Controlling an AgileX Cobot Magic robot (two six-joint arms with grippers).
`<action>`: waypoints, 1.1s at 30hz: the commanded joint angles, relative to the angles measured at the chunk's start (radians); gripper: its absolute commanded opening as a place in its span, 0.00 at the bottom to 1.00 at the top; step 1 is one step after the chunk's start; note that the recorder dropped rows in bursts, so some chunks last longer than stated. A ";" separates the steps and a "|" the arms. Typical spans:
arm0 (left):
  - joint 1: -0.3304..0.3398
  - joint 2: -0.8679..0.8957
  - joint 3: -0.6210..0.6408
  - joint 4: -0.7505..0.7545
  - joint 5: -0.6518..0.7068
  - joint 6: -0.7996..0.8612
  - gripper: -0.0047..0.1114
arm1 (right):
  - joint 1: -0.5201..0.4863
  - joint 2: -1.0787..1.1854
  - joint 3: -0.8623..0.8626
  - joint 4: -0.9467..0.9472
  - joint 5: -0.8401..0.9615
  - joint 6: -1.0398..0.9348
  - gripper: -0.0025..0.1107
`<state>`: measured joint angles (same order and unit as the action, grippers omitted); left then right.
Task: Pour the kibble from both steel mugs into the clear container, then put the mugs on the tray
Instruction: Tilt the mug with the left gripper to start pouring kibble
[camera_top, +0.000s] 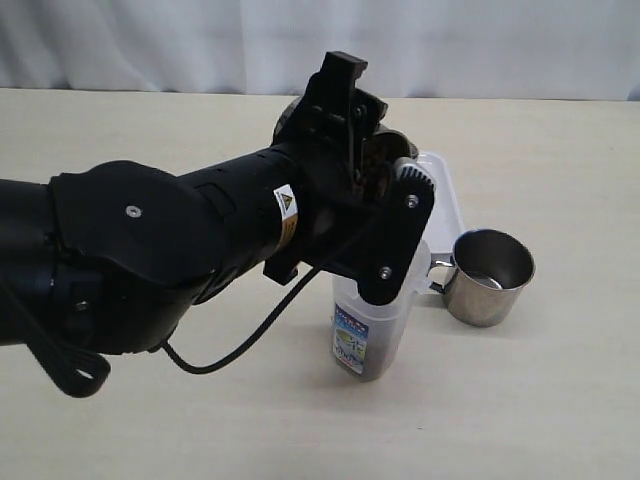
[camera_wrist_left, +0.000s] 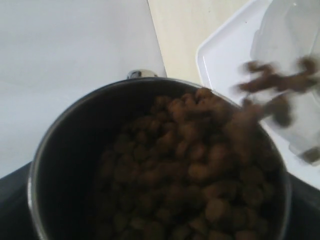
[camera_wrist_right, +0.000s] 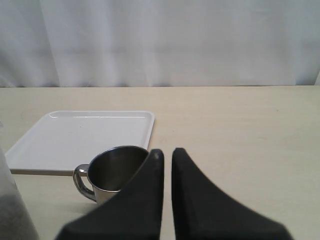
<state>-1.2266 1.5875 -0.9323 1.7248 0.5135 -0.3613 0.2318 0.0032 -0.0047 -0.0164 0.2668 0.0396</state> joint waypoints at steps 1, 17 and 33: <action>-0.006 -0.012 -0.010 0.019 0.035 0.001 0.04 | 0.003 -0.003 0.005 0.001 -0.005 0.001 0.06; -0.006 -0.010 -0.010 0.020 0.035 0.001 0.04 | 0.003 -0.003 0.005 0.001 -0.005 0.001 0.06; -0.006 -0.010 -0.010 0.020 0.037 0.083 0.04 | 0.003 -0.003 0.005 0.001 -0.005 0.001 0.06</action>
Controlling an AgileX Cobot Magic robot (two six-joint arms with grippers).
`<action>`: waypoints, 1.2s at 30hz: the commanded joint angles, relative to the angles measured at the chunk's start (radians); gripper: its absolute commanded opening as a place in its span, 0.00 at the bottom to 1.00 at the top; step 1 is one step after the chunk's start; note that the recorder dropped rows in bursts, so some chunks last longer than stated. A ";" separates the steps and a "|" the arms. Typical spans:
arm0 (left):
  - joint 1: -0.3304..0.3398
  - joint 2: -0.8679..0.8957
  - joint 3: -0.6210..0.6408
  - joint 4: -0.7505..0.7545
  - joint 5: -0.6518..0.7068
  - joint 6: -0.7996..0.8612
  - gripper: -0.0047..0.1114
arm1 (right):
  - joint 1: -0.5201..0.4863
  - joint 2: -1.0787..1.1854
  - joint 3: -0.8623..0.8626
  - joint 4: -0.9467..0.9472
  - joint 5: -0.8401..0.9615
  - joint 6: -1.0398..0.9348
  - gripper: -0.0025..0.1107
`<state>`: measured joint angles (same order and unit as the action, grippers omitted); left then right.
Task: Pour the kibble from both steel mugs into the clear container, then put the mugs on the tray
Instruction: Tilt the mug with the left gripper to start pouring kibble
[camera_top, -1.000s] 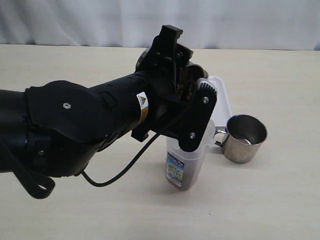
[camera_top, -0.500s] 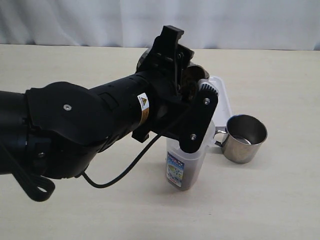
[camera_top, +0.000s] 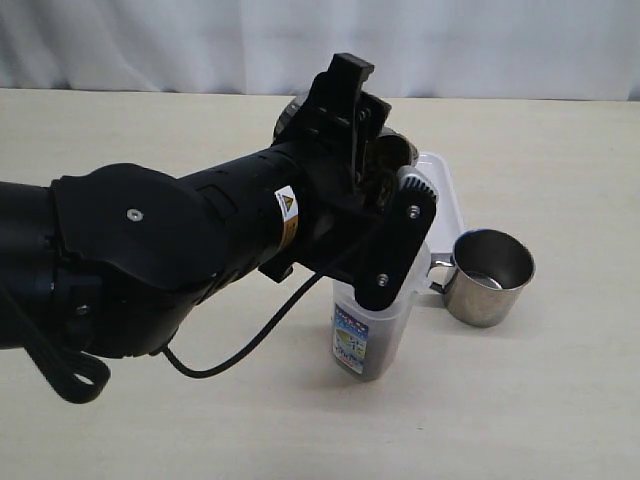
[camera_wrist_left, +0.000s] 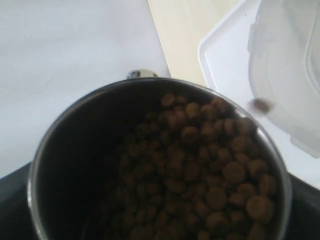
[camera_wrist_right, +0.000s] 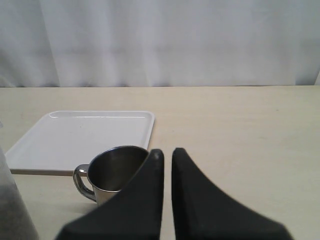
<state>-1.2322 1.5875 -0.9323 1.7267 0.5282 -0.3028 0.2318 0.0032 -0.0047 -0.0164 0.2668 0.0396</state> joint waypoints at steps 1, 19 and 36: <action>-0.001 -0.010 -0.010 0.018 0.022 0.027 0.04 | 0.003 -0.003 0.005 0.001 -0.005 0.001 0.06; -0.001 -0.010 -0.010 0.018 0.022 0.071 0.04 | 0.003 -0.003 0.005 0.001 -0.005 0.001 0.06; -0.001 -0.010 -0.010 0.018 0.030 0.073 0.04 | 0.003 -0.003 0.005 0.001 -0.005 0.001 0.06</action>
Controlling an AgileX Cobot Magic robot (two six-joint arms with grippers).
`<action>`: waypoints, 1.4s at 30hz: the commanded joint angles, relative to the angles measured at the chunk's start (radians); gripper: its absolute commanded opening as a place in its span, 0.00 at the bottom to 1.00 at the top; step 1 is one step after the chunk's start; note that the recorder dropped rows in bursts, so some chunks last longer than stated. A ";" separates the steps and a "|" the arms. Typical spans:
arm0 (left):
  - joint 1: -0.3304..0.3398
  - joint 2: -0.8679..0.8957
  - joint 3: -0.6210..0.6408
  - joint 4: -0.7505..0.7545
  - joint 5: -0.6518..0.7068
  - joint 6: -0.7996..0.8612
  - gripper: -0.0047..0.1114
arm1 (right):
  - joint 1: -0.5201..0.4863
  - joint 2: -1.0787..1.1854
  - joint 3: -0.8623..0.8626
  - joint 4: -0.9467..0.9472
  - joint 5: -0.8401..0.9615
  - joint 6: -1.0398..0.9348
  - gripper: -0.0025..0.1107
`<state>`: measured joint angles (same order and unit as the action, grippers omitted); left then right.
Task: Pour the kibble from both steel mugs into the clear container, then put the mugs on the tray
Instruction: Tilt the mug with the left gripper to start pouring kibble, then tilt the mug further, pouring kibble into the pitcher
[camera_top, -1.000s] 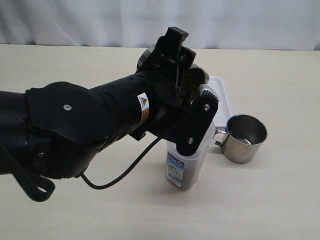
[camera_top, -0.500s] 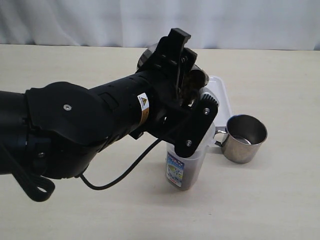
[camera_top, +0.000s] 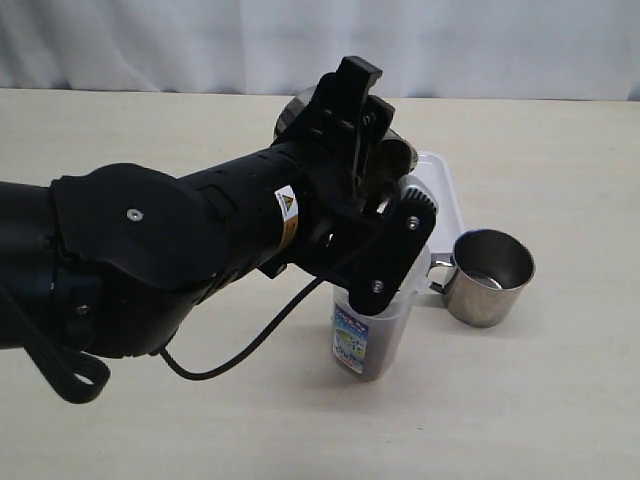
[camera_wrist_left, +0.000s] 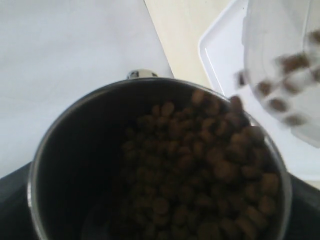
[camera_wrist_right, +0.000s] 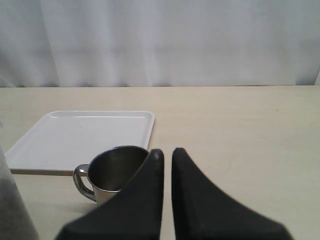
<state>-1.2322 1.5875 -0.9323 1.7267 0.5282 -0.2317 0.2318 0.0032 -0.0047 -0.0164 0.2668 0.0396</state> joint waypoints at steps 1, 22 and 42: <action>-0.001 -0.010 -0.010 0.018 0.037 0.002 0.04 | 0.003 -0.003 0.005 0.001 -0.005 0.001 0.06; -0.048 -0.010 -0.012 0.018 0.111 0.026 0.04 | 0.003 -0.003 0.005 0.001 -0.005 0.001 0.06; -0.071 -0.010 -0.012 0.018 0.146 0.052 0.04 | 0.003 -0.003 0.005 0.001 -0.005 0.001 0.06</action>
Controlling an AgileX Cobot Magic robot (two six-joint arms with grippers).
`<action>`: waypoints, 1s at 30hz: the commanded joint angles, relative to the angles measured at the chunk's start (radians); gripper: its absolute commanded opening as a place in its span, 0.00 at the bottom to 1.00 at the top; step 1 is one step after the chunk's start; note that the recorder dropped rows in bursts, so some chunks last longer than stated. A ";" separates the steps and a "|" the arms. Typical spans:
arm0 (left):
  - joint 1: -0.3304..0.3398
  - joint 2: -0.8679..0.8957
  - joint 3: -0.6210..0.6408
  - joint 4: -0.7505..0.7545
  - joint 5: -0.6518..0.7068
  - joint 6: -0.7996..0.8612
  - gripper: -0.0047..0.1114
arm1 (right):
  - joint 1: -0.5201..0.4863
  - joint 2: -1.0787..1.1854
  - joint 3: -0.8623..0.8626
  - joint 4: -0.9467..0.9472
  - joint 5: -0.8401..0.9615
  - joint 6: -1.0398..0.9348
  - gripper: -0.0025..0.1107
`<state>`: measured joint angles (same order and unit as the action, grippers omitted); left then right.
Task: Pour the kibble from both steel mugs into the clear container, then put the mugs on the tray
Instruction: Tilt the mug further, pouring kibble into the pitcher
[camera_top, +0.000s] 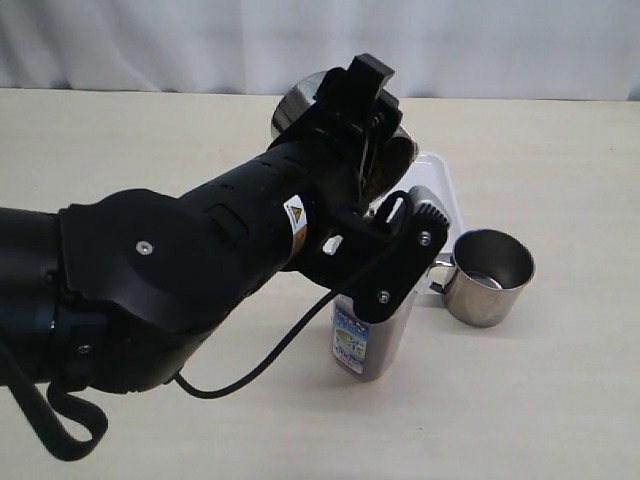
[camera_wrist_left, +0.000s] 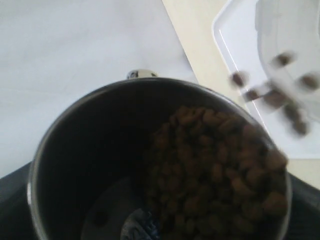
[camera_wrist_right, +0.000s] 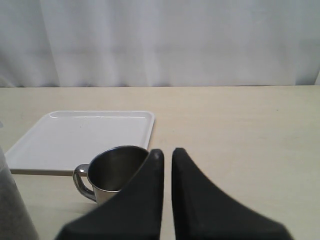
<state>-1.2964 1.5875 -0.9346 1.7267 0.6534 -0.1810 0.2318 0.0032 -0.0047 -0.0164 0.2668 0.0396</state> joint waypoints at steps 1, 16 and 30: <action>-0.006 -0.010 -0.009 0.018 0.021 0.001 0.04 | 0.003 -0.003 0.005 0.001 -0.005 0.001 0.06; -0.006 0.041 -0.062 0.018 0.036 0.051 0.04 | 0.003 -0.003 0.005 0.001 -0.005 0.001 0.06; -0.041 0.039 -0.062 0.018 0.105 0.113 0.04 | 0.003 -0.003 0.005 0.001 -0.005 0.001 0.06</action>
<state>-1.3324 1.6332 -0.9892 1.7325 0.7139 -0.0768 0.2318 0.0032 -0.0047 -0.0164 0.2668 0.0396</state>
